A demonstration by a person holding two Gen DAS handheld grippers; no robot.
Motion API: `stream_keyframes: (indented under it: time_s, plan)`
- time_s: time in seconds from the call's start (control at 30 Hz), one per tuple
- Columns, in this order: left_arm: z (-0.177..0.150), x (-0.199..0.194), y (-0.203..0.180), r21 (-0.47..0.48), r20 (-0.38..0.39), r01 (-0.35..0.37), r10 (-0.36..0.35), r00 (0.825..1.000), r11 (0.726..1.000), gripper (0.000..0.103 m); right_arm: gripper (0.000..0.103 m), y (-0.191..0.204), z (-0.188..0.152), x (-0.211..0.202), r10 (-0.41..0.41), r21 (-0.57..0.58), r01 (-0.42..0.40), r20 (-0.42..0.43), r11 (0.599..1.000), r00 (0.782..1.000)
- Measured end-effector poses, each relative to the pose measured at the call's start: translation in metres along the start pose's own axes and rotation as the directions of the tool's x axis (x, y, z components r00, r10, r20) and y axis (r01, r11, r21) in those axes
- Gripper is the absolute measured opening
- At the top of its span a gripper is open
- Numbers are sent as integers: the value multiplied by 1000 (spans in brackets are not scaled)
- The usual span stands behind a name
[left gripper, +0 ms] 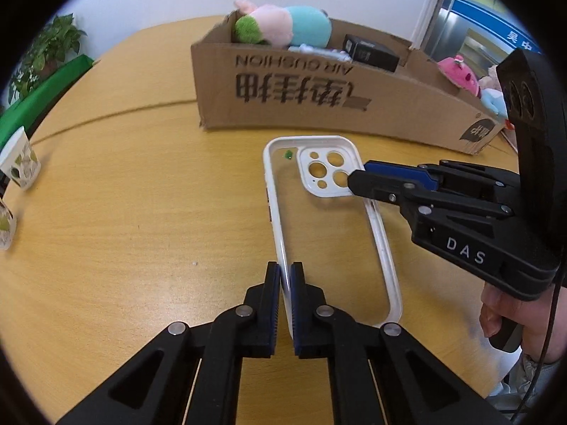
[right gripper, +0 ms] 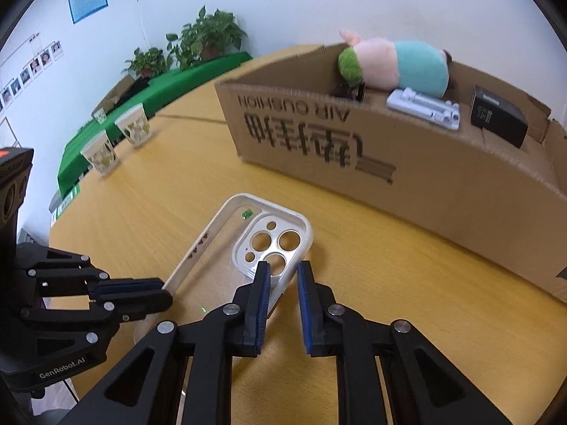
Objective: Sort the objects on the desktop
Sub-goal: 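Lift the phone case with the left gripper and carry it into the box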
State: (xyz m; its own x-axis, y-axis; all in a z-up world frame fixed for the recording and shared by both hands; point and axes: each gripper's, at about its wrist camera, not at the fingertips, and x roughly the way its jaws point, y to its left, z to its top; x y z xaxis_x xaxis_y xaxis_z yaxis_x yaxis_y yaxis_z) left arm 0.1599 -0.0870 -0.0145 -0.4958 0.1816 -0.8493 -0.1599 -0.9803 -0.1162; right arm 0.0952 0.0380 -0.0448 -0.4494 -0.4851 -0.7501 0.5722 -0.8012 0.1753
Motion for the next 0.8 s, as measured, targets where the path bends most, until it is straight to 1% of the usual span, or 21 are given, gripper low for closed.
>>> stream_keyframes:
  time_s: [0.13,0.23,0.3,0.37,0.47,0.5,0.6,0.67,0.73,0.8]
  plan:
    - [28,-26,-11,27,89,14,-17,996,1000,5,13,-6,18,-31,-11,7,10,86,1000,996]
    - [52,-38,-22,52,138,28,-35,990,998,5,13,-18,32,-54,-27,25,23,143,999,989]
    - [70,-46,-34,77,170,42,-55,984,996,5,13,-26,43,-72,-55,32,50,184,998,981]
    - [89,-53,-48,91,219,42,-61,974,995,5,13,-35,56,-92,-93,29,89,222,996,971]
    - [123,-56,-66,119,254,86,-114,961,989,5,13,-53,82,-124,-132,23,131,282,991,950]
    - [134,-55,-73,133,260,91,-124,958,987,5,13,-59,91,-132,-142,23,142,297,990,944]
    - [165,-52,-89,156,277,107,-148,950,982,5,13,-81,117,-149,-180,17,185,317,983,931]
    - [187,-45,-96,161,277,119,-161,947,980,5,13,-98,131,-153,-199,17,204,313,979,929]
    - [204,-35,-103,163,264,128,-169,950,978,5,13,-117,145,-152,-209,21,212,298,977,931]
    - [224,-16,-109,161,238,136,-172,956,978,5,13,-141,156,-143,-207,38,204,267,978,941]
